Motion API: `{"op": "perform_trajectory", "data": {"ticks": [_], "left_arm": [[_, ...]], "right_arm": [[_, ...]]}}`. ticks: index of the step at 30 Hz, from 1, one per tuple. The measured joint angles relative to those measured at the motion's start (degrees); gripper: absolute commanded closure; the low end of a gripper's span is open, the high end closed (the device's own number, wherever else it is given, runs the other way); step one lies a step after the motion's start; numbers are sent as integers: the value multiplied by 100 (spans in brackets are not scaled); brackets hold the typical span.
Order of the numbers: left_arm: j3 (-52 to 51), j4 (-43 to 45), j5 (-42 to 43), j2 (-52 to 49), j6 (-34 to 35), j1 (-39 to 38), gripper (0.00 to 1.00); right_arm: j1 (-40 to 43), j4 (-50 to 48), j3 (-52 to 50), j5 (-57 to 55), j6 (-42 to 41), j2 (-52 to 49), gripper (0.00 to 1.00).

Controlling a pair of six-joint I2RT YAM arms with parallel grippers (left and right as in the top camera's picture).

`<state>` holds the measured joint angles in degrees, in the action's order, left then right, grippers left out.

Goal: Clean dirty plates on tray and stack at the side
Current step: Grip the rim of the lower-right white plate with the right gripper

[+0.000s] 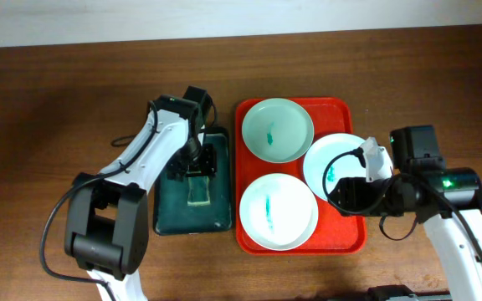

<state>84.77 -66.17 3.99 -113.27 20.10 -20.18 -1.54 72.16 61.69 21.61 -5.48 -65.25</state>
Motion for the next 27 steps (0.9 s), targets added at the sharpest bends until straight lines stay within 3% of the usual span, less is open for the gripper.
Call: {"op": "perform_trajectory", "data": {"ticks": [4, 6, 12, 18, 27], "left_arm": [[-584, 824, 13, 2, 48, -46, 72], [-925, 1128, 0, 2, 9, -142, 99], [-1093, 1163, -13, 2, 31, -332, 100], [-540, 205, 9, 0, 28, -315, 100], [632, -636, 9, 232, -105, -315, 100]], "right_arm": [[0, -142, -299, -105, -101, -232, 41], [0, -269, -483, -120, -188, -420, 43], [0, -529, -754, -122, -289, -1003, 54], [-299, -949, -1049, -131, -315, -1272, 57], [-743, -2815, -2039, -723, -675, -1287, 70]]}}
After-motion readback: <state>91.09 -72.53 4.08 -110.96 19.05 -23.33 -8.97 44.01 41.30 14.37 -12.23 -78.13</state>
